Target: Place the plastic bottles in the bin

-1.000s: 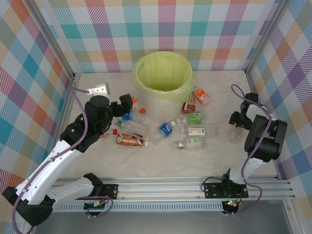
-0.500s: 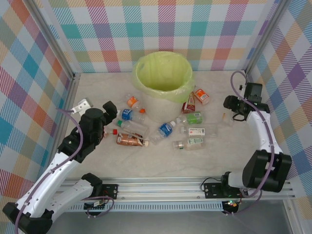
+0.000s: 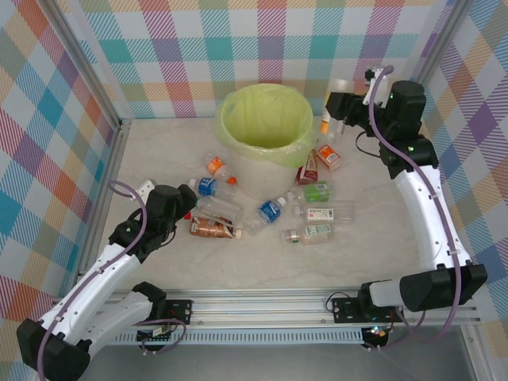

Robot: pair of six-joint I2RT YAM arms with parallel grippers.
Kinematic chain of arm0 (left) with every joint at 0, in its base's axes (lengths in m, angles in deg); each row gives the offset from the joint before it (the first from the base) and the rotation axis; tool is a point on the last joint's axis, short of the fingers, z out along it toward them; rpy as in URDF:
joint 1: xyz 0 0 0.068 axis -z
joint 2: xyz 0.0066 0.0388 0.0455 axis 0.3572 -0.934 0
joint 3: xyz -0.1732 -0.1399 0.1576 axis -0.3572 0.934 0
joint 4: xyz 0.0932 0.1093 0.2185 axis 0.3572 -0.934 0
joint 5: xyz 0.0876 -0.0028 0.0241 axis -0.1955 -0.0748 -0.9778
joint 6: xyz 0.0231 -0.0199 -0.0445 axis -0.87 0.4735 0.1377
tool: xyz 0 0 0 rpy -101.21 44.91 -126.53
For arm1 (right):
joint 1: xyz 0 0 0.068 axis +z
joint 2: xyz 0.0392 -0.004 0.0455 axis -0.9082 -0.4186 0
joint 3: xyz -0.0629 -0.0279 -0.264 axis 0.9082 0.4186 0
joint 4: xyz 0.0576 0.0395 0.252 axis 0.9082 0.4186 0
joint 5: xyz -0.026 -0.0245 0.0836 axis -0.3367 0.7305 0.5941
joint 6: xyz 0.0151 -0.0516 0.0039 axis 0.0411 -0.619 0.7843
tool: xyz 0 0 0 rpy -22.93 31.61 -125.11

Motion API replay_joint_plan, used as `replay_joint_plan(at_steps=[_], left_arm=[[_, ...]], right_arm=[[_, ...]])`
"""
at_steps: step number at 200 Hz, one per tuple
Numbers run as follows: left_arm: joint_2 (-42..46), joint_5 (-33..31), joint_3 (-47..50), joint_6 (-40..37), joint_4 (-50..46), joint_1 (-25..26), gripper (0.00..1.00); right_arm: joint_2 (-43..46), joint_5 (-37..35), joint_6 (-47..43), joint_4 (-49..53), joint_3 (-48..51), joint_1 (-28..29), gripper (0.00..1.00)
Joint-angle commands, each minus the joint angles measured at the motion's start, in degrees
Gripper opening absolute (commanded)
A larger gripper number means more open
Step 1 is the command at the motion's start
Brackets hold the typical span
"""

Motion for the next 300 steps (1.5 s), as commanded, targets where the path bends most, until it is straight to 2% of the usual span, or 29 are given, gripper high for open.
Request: replay_joint_plan(at_steps=[1,27,53,118,168,200,220,253,277,292,300], left_arm=[[0.6,3.8,2.5,2.8,2.1,-0.7,1.0],[0.8,8.0,5.7,5.8,7.1,-0.7,1.0],[0.1,8.7,6.5,8.0,6.4,-0.8,1.0],[1.0,9.8,10.2,12.0,7.4,-1.5,1.0],[1.8,13.2,12.8,16.7,8.5,-2.0,1.0],[1.9,13.2,13.8,18.9,7.9,-2.0,1.0],[1.6,13.4,14.7,21.2,8.6,-2.0,1.0],[1.2,12.9,16.0,23.8,10.7,-2.1,1.0],[-1.1,15.2,17.1,24.9,15.2,-2.2,1.0],[-3.5,16.2,16.7,25.9,16.3,-2.3,1.0],[-4.5,16.2,16.7,27.2,16.4,-2.3,1.0]], right_arm=[[-3.7,3.7,2.2,-7.2,-1.2,1.5,0.58],[-7.7,7.3,4.7,-15.4,-0.9,3.8,0.59],[-12.1,9.0,4.5,-17.0,-4.7,7.3,0.59],[-22.2,1.5,-4.8,-10.8,-9.2,13.9,0.61],[-27.6,0.8,-9.1,-6.6,-11.0,16.8,0.67],[-26.7,1.2,-11.6,-5.3,-10.9,17.9,0.79],[-24.4,1.3,-12.5,-5.1,-9.4,18.1,0.82],[-18.4,0.2,-12.7,-6.1,-4.7,18.1,0.87],[-13.1,-0.4,-12.9,-7.1,-0.8,18.1,0.92],[-9.2,-0.8,-13.0,-8.1,2.4,18.1,1.0],[-6.6,-1.2,-13.0,-9.0,4.5,18.1,1.0]])
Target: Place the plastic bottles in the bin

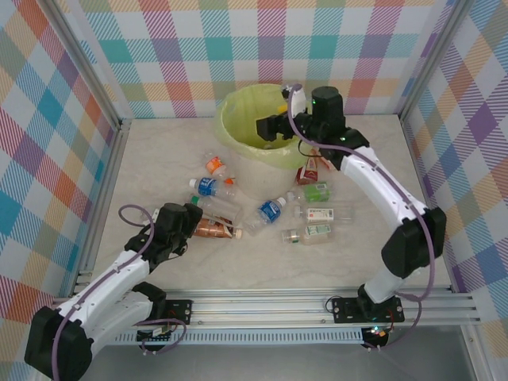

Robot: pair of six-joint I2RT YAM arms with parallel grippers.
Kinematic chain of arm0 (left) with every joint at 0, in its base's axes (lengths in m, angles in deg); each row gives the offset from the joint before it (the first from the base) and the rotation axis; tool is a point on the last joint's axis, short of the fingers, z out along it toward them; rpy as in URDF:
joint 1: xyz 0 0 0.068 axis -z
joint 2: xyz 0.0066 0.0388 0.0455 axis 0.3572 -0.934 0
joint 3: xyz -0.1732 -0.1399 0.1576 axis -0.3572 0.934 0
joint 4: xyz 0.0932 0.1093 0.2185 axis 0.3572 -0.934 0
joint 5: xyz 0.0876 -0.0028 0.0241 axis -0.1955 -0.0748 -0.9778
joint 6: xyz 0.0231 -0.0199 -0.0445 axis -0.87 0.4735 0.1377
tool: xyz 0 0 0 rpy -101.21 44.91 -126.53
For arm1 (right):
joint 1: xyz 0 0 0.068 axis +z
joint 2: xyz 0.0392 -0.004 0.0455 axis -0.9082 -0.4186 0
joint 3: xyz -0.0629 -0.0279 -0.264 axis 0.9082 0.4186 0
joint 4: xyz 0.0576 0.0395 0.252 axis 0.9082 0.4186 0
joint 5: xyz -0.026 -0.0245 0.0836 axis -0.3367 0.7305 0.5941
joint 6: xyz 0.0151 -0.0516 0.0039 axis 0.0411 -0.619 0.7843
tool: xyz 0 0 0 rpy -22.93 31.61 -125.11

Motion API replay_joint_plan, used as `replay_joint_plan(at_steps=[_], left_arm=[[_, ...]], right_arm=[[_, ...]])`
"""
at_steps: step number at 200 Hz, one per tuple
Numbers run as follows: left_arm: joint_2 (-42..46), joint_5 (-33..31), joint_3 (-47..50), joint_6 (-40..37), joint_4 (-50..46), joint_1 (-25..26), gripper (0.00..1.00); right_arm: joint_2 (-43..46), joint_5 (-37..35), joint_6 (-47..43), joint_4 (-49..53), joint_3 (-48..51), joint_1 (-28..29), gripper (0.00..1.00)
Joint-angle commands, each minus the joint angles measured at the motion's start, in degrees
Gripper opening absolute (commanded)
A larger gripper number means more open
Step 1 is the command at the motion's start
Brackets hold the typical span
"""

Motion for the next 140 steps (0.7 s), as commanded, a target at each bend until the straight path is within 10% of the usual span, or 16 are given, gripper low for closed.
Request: replay_joint_plan(at_steps=[1,140], left_arm=[[-2.6,1.5,0.6,3.4,3.3,-0.9,1.0],[-12.8,1.1,0.3,10.5,7.0,-1.2,0.92]], right_arm=[[7.0,-0.8,-0.9,-3.1,4.6,0.3,1.0],[42.3,-4.8,0.9,-21.5,43.2,0.4,1.0]])
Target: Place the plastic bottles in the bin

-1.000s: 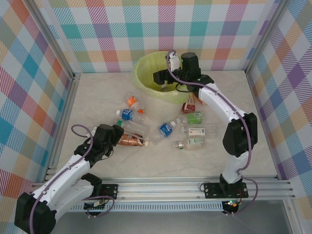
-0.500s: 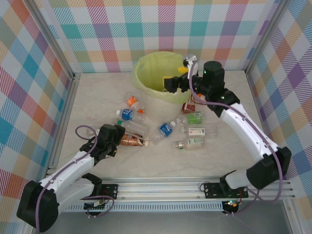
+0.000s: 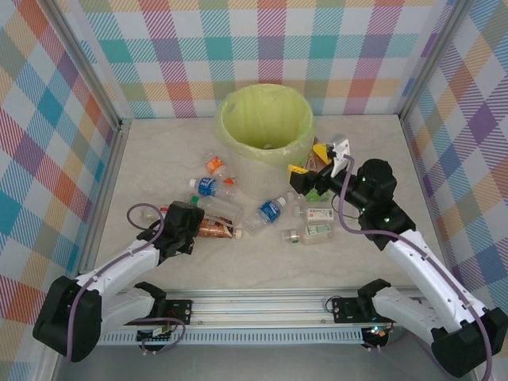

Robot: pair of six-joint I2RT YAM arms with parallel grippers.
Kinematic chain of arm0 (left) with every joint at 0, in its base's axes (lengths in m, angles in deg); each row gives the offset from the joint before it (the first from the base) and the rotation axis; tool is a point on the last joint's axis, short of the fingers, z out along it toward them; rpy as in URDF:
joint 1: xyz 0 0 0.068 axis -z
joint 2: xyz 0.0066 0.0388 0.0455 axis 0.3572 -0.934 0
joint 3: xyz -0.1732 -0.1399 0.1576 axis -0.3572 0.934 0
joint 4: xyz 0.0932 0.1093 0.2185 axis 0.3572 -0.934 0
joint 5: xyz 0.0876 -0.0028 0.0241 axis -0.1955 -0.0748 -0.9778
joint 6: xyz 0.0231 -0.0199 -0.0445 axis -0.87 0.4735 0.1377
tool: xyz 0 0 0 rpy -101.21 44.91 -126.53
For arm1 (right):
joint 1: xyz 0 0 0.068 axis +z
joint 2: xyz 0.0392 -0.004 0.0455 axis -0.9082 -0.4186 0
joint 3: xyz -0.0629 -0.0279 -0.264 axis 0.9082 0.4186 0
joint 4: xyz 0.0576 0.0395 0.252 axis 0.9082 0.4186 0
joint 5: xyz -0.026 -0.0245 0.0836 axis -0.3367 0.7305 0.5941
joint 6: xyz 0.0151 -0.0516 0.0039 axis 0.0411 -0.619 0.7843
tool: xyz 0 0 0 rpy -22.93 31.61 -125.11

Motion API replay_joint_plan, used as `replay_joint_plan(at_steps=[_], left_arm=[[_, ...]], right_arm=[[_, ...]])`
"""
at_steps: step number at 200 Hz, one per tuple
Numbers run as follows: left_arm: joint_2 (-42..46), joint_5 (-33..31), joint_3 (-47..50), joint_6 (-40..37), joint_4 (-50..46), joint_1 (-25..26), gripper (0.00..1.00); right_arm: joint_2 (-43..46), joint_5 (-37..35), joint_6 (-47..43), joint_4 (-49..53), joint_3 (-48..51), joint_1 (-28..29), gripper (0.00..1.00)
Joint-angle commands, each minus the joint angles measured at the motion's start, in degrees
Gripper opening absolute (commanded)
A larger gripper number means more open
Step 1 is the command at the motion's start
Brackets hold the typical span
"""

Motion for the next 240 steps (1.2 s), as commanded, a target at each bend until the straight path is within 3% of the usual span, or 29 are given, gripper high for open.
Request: replay_joint_plan(at_steps=[1,51,162,240], left_arm=[[-2.2,0.0,-1.0,1.4,-0.6,-0.8,0.92],[-4.6,-0.7,-0.5,2.7,1.0,-0.7,0.85],[-6.0,1.9,1.3,-1.3,8.8,-0.8,0.57],[4.6,-2.0,1.0,-10.4,3.1,-2.2,0.49]], right_arm=[[2.2,-0.7,0.7,-5.8,1.4,0.3,1.0],[2.4,-0.8,1.1,-7.9,1.8,0.3,1.0],[-0.3,-0.7,2.2,-9.0,1.1,0.3,1.0],[-1.0,1.7,1.2,-9.9,1.1,0.3,1.0]])
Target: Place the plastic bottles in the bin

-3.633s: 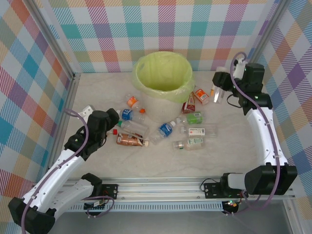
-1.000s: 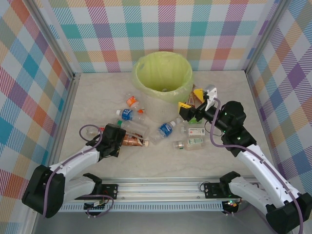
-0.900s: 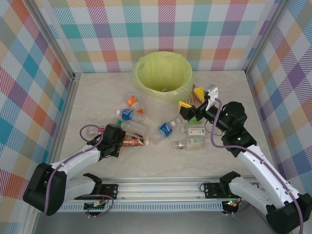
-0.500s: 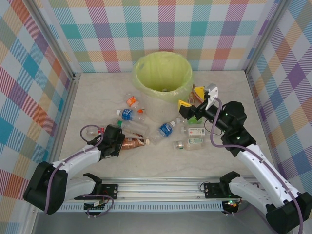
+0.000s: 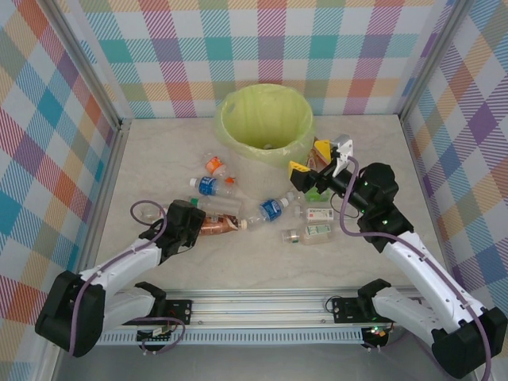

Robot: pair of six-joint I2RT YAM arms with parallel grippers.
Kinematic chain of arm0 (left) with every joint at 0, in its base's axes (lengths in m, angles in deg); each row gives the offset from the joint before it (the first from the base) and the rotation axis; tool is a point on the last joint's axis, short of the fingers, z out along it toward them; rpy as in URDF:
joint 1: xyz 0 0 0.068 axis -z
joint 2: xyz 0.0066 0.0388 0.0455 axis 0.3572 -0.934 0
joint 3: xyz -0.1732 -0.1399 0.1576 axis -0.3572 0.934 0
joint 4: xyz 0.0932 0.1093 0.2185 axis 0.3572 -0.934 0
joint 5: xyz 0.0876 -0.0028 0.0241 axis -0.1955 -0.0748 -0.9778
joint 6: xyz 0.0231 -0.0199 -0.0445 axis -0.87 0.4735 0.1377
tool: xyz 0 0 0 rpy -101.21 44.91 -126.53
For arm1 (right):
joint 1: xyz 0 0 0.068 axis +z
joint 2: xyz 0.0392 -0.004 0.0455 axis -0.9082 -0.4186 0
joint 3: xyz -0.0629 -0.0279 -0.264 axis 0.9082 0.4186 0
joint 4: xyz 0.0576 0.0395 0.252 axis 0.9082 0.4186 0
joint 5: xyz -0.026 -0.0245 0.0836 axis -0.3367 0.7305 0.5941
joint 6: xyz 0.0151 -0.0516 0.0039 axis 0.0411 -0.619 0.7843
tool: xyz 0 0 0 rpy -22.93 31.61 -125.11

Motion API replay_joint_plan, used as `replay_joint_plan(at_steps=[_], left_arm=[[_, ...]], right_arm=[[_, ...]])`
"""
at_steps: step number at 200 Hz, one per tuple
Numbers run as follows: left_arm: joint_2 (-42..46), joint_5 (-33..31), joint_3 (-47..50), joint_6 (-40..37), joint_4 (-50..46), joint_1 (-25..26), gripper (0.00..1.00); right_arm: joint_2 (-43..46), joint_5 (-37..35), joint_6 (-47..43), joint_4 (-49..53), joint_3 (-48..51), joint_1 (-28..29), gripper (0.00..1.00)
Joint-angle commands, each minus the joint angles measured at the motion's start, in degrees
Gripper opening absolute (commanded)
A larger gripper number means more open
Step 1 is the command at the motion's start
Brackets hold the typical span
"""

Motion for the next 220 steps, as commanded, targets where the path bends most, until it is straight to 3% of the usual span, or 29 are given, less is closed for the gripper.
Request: replay_joint_plan(at_steps=[1,37,98,157,202,220], left_arm=[[4.9,-2.8,0.2,-5.1,-3.2,-1.8,0.49],[12.1,-1.7,-2.1,-16.2,-5.7,-3.6,0.47],[10.7,14.2,-15.2,-40.1,-4.8,-3.7,0.46],[4.4,28.5,-29.6,-50.0,2.8,-3.7,0.44],[-3.9,27.7,-47.9,-58.3,0.8,-3.3,0.41],[-6.8,22.2,-53.5,-59.0,1.2,-2.9,0.41]], right_arm=[[-0.5,2.1,-0.3,-2.7,-0.6,0.3,1.0],[-2.3,3.7,-0.8,-2.9,-1.0,0.3,1.0],[-9.4,17.3,-3.6,0.1,-4.7,1.6,1.0],[-13.8,14.6,-12.0,9.1,-9.2,9.1,1.0],[-12.3,14.4,-11.2,4.8,-8.1,9.3,1.0],[-10.9,13.3,-11.2,4.1,-7.2,9.4,1.0]])
